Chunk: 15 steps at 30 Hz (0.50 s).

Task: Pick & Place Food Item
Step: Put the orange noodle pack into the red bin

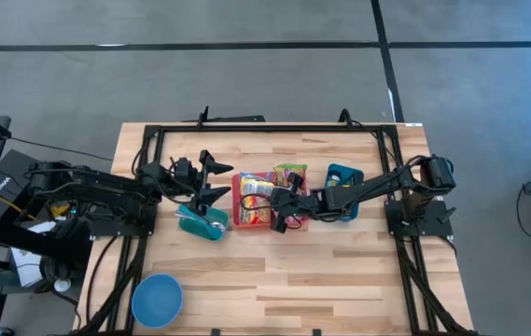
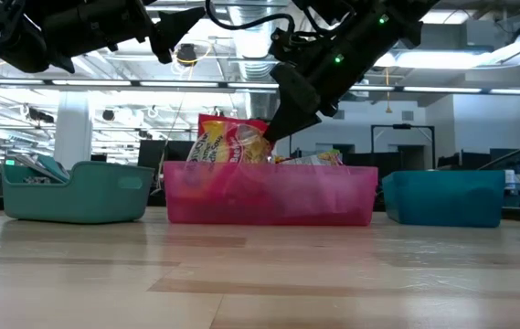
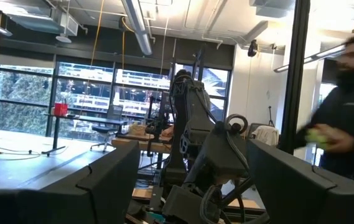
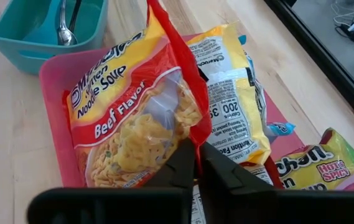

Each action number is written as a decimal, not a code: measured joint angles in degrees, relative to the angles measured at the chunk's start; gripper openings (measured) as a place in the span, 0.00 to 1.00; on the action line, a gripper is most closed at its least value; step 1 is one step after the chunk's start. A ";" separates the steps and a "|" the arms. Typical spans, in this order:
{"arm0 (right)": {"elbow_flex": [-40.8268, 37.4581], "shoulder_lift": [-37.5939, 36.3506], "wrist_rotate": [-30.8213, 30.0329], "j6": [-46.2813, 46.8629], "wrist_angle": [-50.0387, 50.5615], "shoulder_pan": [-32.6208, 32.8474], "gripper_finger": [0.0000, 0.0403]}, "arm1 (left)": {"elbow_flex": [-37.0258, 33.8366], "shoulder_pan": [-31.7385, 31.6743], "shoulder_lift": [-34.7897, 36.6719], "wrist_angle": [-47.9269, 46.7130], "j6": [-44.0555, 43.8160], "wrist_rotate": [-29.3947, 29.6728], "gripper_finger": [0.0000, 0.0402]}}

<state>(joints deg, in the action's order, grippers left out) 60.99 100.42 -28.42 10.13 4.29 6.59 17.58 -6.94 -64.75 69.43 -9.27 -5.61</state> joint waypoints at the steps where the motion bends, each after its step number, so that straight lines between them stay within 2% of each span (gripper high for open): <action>1: 0.00 0.00 0.00 0.00 -0.01 0.02 0.04 | 0.00 0.00 0.00 0.00 0.01 0.00 0.72; 9: 0.00 -0.02 -0.03 -0.10 -0.02 -0.03 0.22 | 0.00 0.00 0.00 0.00 0.00 0.00 0.72; 15: -0.10 -1.21 -0.05 -1.60 0.81 -0.16 0.29 | 0.00 0.00 0.00 0.00 -0.01 0.00 0.72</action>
<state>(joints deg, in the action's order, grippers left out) 60.89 99.21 -28.47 8.54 5.10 6.43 17.58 -6.94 -64.75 69.43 -9.28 -5.61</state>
